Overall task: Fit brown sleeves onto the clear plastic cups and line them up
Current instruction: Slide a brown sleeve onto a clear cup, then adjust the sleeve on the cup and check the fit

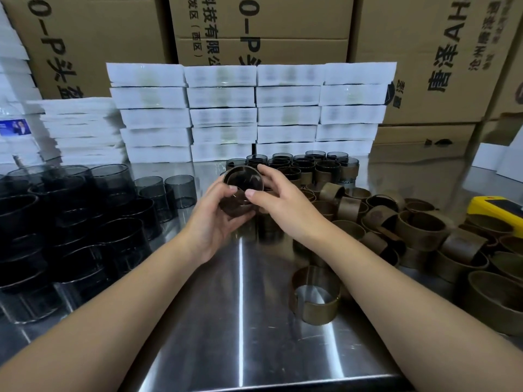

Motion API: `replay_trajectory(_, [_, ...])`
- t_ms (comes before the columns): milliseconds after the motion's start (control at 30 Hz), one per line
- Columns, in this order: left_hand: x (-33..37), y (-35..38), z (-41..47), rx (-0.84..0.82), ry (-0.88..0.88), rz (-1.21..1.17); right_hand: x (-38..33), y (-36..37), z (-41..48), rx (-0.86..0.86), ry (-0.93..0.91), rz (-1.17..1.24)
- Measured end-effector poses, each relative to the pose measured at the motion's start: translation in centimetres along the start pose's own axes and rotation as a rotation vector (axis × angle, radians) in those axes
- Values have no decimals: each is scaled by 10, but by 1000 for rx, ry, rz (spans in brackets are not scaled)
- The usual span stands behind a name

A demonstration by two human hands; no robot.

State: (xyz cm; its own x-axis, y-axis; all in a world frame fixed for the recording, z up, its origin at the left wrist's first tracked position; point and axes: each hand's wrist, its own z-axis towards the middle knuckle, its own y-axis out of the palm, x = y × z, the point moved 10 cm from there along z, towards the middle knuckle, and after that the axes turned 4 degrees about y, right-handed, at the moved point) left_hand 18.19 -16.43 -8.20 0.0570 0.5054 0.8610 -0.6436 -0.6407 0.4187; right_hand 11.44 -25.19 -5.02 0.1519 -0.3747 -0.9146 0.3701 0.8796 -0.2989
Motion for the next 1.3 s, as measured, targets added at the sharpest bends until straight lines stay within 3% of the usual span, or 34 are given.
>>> replay_trajectory(233, [8, 1, -1, -21, 55, 96, -4, -15, 3, 25, -4, 174])
replay_trajectory(567, [-1, 10, -6, -59, -65, -12, -5, -31, 2, 168, -9, 111])
replay_trajectory(733, [1, 15, -9, -65, -78, -37, 5, -12, 2, 71, 109, -54])
replay_trajectory(1133, [-3, 16, -9, -73, -92, -13, 12, -7, 1, 16, 207, 72])
replay_trajectory(1300, [-1, 10, -8, -27, -70, 38, 12, -4, 1, 14, 195, -30])
